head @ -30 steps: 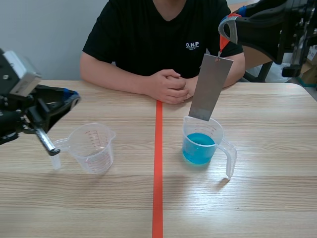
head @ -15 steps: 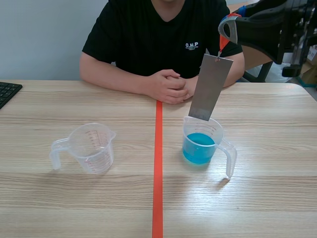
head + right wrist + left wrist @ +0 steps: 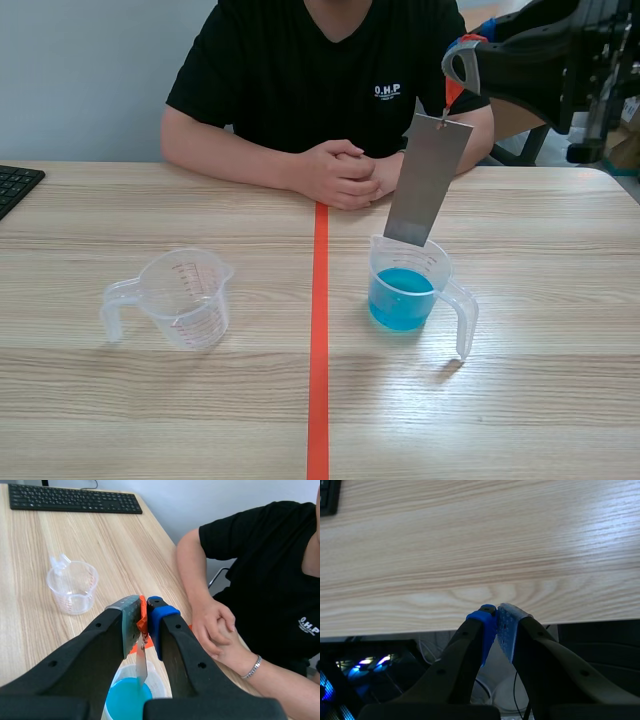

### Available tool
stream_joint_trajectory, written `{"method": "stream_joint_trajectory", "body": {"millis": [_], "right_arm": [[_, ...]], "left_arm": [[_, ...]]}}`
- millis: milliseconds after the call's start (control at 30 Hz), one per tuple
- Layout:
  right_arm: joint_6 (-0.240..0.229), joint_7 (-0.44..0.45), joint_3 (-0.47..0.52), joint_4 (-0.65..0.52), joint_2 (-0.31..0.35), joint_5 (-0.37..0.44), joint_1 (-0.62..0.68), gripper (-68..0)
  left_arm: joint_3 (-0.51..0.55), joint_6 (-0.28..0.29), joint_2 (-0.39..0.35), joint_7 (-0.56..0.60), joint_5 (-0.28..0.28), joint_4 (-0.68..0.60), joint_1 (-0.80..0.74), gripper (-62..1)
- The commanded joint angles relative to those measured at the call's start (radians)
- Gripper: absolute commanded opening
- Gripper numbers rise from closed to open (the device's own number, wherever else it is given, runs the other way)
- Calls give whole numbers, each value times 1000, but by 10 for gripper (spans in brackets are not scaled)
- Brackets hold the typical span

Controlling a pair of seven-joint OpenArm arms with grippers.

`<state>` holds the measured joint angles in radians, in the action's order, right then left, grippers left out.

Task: Do the redox reaction experiment.
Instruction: 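Lower the plate into the blue solution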

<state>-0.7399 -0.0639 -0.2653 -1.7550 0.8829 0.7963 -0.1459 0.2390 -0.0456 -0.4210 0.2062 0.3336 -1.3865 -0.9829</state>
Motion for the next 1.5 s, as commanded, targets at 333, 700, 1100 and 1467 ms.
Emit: {"method": "stream_joint_trajectory", "body": {"millis": [333,700,1100,1467], "right_arm": [[-6,16,2,86,-79,-80,-11,-660],[-6,40,2,195,-201,-212,-9,-660],[-6,102,2,346,-308,-363,-9,-660],[-6,114,1,382,-329,-401,-9,-660]], "left_arm": [[3,-16,24,-22,-4,-15,-34,-565],[3,-16,24,-24,-4,-15,-33,-565],[3,-16,24,-50,-4,-16,-42,-564],[3,-16,21,-50,-5,-76,-100,-565]]}}
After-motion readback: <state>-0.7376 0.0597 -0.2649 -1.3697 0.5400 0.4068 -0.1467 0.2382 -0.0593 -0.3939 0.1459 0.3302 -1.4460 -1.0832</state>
